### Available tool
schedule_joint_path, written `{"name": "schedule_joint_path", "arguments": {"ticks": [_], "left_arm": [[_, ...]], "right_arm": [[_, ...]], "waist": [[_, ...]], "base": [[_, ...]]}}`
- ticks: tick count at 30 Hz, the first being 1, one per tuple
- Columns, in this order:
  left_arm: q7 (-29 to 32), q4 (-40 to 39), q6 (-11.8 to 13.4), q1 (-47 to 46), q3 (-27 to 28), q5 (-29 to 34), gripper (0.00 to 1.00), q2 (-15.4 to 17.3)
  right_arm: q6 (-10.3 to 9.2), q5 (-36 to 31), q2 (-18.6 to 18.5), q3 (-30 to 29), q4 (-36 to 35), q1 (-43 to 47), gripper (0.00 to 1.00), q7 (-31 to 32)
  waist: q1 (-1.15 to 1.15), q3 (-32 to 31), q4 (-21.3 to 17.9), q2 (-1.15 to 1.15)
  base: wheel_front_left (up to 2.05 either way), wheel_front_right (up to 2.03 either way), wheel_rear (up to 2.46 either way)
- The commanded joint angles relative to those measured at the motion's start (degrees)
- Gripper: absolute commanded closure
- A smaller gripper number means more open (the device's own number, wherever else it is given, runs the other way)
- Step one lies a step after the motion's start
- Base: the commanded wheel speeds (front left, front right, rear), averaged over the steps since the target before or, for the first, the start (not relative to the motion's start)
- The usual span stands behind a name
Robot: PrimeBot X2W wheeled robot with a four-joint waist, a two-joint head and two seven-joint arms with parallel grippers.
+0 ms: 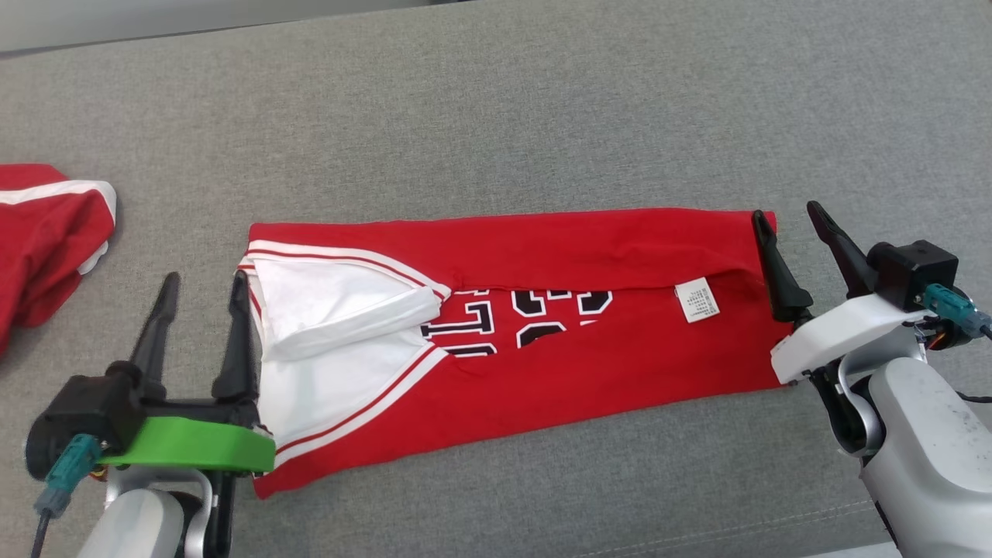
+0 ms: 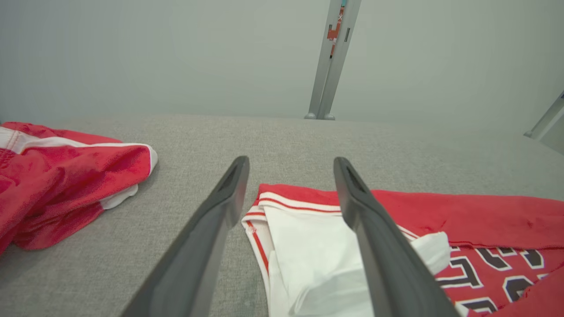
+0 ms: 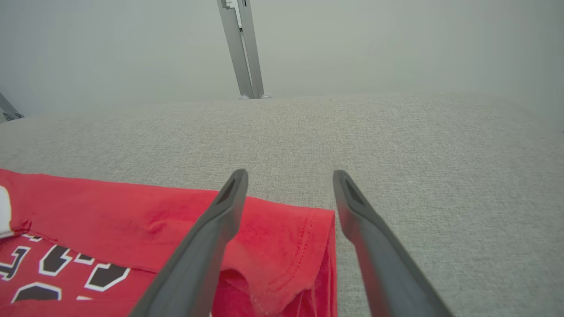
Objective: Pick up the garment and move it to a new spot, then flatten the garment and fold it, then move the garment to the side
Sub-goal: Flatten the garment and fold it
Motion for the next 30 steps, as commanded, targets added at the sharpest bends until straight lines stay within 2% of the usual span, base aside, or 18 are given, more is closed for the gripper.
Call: {"name": "schedule_joint_path", "arguments": {"ticks": [1, 7, 10, 12, 18, 23, 28, 29, 30], "left_arm": [[-0.16, -1.49, -0.17, 1.87, 3.54, 3.03, 0.0, -1.44], [-0.1, -6.5, -3.04, 6.31, 17.64, 14.48, 0.0, -9.74], [-0.1, -6.78, -5.18, 7.35, 23.06, 18.6, 0.0, -13.12], [-0.1, -5.76, -6.29, 7.78, 26.5, 19.04, 0.0, -15.66], [-0.1, -5.76, -9.31, 7.97, 33.2, 24.46, 0.0, -18.39], [-0.1, -5.75, -10.01, 7.96, 34.88, 27.84, 0.0, -19.0], [-0.11, -3.64, -10.62, 8.47, 34.28, 30.11, 0.0, -19.32], [-0.1, -3.39, -10.62, 8.34, 34.12, 30.44, 0.0, -19.28], [-0.1, -2.85, -10.63, 8.34, 33.85, 30.83, 0.0, -19.29]], "right_arm": [[-0.08, -0.49, -0.35, -0.5, -0.76, 1.07, 0.0, -0.15], [-0.08, -1.36, 0.03, -2.06, 2.77, -0.65, 0.0, -0.1], [-0.08, -1.27, 0.5, -2.86, 6.06, -1.21, 0.0, 0.24], [-0.08, -0.88, 1.38, -3.22, 8.09, -1.82, 0.0, 0.57], [-0.08, 0.19, 3.36, -3.21, 14.32, -2.73, 0.0, 0.61], [-0.08, 1.67, 4.82, -2.35, 18.66, -2.3, 0.0, 0.73], [-0.03, 4.6, 6.7, 0.38, 20.3, -0.97, 0.0, 0.75], [-0.02, 5.04, 6.96, 1.27, 20.2, -0.83, 0.15, 0.81], [0.0, 5.72, 7.13, 2.07, 20.03, -0.62, 0.57, 0.89]], "waist": [[0.0, -0.27, -0.3, 0.0], [0.0, -0.11, 0.23, 0.0], [0.0, 0.13, 0.82, 0.0], [0.0, 0.3, 1.15, 0.0], [0.0, 0.7, 1.65, 0.0], [0.0, 0.77, 1.99, 0.0], [0.0, 0.68, 1.94, 0.0], [0.0, 0.65, 1.88, 0.0], [0.0, 0.56, 1.79, 0.0]], "base": [[0.0, 0.0, 0.0], [0.0, 0.0, 0.0], [0.0, 0.0, 0.0], [0.0, 0.0, 0.0], [0.0, 0.0, 0.0], [0.0, 0.0, 0.0], [0.0, 0.0, 0.0], [0.0, 0.0, 0.0], [0.0, 0.0, 0.0]]}}
